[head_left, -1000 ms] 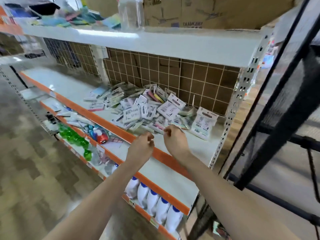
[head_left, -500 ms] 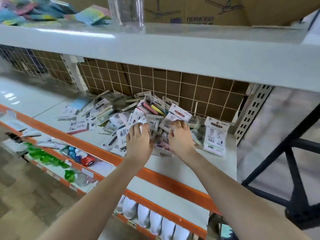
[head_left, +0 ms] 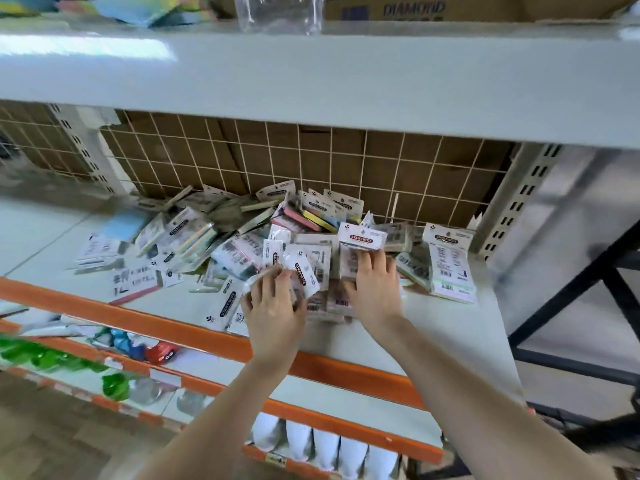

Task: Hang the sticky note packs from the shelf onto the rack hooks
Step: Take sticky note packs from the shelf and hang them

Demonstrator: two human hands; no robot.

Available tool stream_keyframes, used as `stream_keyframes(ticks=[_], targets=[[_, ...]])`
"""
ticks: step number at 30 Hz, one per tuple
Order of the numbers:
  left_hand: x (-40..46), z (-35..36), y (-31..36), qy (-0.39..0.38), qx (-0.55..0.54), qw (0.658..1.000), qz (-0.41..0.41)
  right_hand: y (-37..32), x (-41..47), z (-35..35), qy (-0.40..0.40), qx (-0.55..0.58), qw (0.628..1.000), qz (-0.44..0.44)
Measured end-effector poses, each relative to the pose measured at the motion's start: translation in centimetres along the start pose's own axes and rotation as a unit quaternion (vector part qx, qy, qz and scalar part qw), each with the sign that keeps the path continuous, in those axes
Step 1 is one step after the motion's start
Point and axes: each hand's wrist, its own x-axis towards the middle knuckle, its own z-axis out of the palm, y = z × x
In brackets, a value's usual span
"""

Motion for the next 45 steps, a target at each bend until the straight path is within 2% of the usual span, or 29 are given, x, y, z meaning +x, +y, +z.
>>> stream_keyframes(ticks=[4, 7, 10, 13, 14, 16, 18, 20, 23, 25, 26, 29, 30, 32, 33, 36, 40, 42, 45], targets=[[-0.1, 0.0, -0.3, 0.005, -0.031, 0.999, 0.015, 0.4, -0.7, 0.6, 0.018, -0.007, 1.0, -0.002], [0.1, -0.1, -0.8, -0.01, -0.07, 0.997, 0.019, 0.5, -0.8, 0.1, 0.033, 0.09, 0.995, 0.018], [0.9, -0.8, -1.5, -0.062, -0.116, 0.991, 0.012, 1.0, -0.2, -1.2, 0.038, 0.186, 0.981, 0.029], [1.6, -2.5, -1.9, -0.069, -0.127, 0.989, 0.023, 1.7, -0.1, -3.3, 0.057, 0.295, 0.95, 0.089], [1.8, -3.2, -2.0, -0.049, -0.119, 0.991, 0.041, 1.9, -0.1, -4.1, 0.063, 0.351, 0.927, 0.121], [2.4, -4.6, -2.0, -0.003, -0.094, 0.994, 0.058, 2.4, -0.5, -5.8, 0.065, 0.48, 0.852, 0.197], [2.9, -6.0, -1.7, 0.027, -0.086, 0.994, 0.055, 2.5, -1.0, -7.5, 0.041, 0.61, 0.745, 0.266], [3.3, -6.8, -0.8, 0.05, -0.122, 0.989, 0.071, 2.6, -1.7, -8.6, 0.019, 0.706, 0.657, 0.264], [3.3, -8.0, 1.9, 0.033, -0.275, 0.959, 0.056, 3.0, -2.9, -9.5, 0.027, 0.789, 0.551, 0.27], [3.1, -7.8, 3.7, 0.005, -0.391, 0.92, 0.027, 3.5, -3.8, -10.2, 0.031, 0.828, 0.477, 0.292], [3.0, -7.7, 4.7, -0.034, -0.453, 0.891, -0.01, 3.8, -4.4, -10.6, 0.033, 0.838, 0.459, 0.294], [2.4, -7.1, 7.5, -0.137, -0.61, 0.767, -0.14, 5.8, -6.4, -11.6, 0.031, 0.837, 0.489, 0.245], [2.0, -7.0, 8.4, -0.157, -0.63, 0.743, -0.162, 6.4, -7.1, -12.3, 0.029, 0.837, 0.5, 0.219], [1.0, -6.8, 10.4, -0.2, -0.64, 0.722, -0.169, 8.0, -8.8, -13.4, 0.024, 0.818, 0.548, 0.171], [0.4, -6.7, 11.4, -0.216, -0.647, 0.712, -0.169, 8.7, -9.6, -13.9, 0.025, 0.796, 0.584, 0.154], [-1.6, -6.9, 14.7, -0.249, -0.677, 0.675, -0.153, 10.5, -12.0, -15.4, 0.039, 0.728, 0.671, 0.135], [-5.4, -7.7, 18.2, -0.264, -0.679, 0.67, -0.139, 12.7, -15.6, -18.0, 0.05, 0.586, 0.8, 0.119], [-7.3, -8.3, 19.5, -0.271, -0.677, 0.672, -0.127, 13.9, -17.6, -19.3, 0.066, 0.531, 0.838, 0.109], [-10.1, -9.1, 21.2, -0.261, -0.659, 0.7, -0.088, 15.6, -20.6, -20.7, 0.047, 0.452, 0.886, 0.093]])
